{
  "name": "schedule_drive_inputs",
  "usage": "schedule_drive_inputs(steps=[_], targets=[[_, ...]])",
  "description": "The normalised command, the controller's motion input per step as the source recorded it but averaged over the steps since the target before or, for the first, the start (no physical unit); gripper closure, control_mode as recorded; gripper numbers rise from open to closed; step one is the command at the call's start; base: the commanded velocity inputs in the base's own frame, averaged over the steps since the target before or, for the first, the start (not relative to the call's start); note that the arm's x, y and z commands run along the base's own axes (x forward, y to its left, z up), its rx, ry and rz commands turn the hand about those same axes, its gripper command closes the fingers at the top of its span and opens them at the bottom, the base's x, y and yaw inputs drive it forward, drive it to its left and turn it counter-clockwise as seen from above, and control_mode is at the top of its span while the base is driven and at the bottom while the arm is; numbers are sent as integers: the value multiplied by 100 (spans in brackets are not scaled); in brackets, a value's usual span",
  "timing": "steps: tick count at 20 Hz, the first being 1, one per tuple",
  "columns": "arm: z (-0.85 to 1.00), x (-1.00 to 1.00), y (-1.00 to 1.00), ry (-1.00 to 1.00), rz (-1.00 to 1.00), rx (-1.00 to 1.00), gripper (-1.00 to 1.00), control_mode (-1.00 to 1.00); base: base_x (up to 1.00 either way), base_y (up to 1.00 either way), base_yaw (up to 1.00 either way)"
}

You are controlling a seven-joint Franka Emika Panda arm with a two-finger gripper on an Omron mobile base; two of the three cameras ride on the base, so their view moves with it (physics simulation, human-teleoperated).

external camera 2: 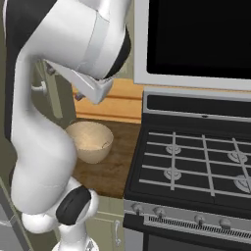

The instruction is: Open the cabinet, pick up the bread from the cabinet and place it in the basket. Then move the basket to the dining counter.

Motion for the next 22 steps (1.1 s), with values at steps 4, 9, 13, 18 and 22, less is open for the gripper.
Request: schedule_drive_inputs(steps=[4, 9, 13, 18, 22], targets=[[-4, 0, 4, 29, 6, 14, -100, -100, 0, 0, 0], [-31, 35, 54, 10, 3, 8, -100, -100, 0, 0, 0], [-17, 70, 70, -1, -8, 13, -100, -100, 0, 0, 0], [0, 30, 19, -3, -11, 19, -100, -100, 0, 0, 0], [0, 43, 16, -4, -9, 16, -100, -100, 0, 0, 0]])
